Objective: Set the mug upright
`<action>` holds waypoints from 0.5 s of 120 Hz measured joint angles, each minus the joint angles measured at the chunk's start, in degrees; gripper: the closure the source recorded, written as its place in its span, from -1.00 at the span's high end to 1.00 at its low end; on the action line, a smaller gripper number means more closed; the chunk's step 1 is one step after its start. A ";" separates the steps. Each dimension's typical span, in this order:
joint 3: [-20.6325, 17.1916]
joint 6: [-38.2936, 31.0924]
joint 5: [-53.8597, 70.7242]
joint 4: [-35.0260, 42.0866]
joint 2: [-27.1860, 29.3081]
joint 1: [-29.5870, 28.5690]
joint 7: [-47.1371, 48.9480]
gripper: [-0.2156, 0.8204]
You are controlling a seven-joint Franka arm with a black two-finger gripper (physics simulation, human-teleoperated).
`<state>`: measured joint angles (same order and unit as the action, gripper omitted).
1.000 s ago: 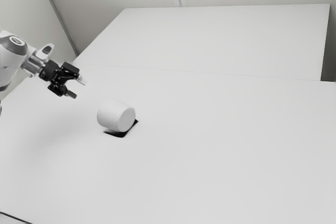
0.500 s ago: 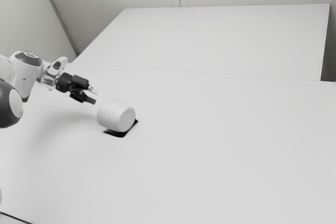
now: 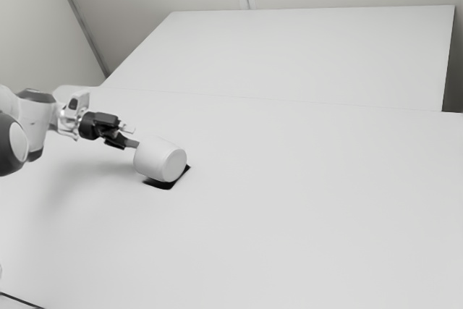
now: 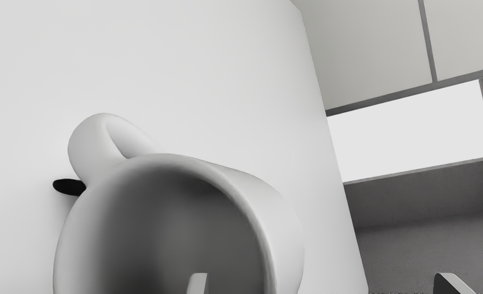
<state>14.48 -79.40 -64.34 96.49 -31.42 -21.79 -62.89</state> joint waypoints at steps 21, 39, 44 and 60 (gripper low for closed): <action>0.02 -0.98 -1.45 2.94 -0.26 0.40 1.45 0.58; -0.35 -1.64 -1.73 5.32 -0.65 0.66 5.07 0.58; -0.43 -1.82 -1.76 5.55 -0.72 0.91 5.98 0.58; -0.65 -2.21 -1.55 5.65 -0.43 2.33 8.53 0.58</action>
<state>13.83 -81.62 -65.89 102.14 -31.86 -19.46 -54.36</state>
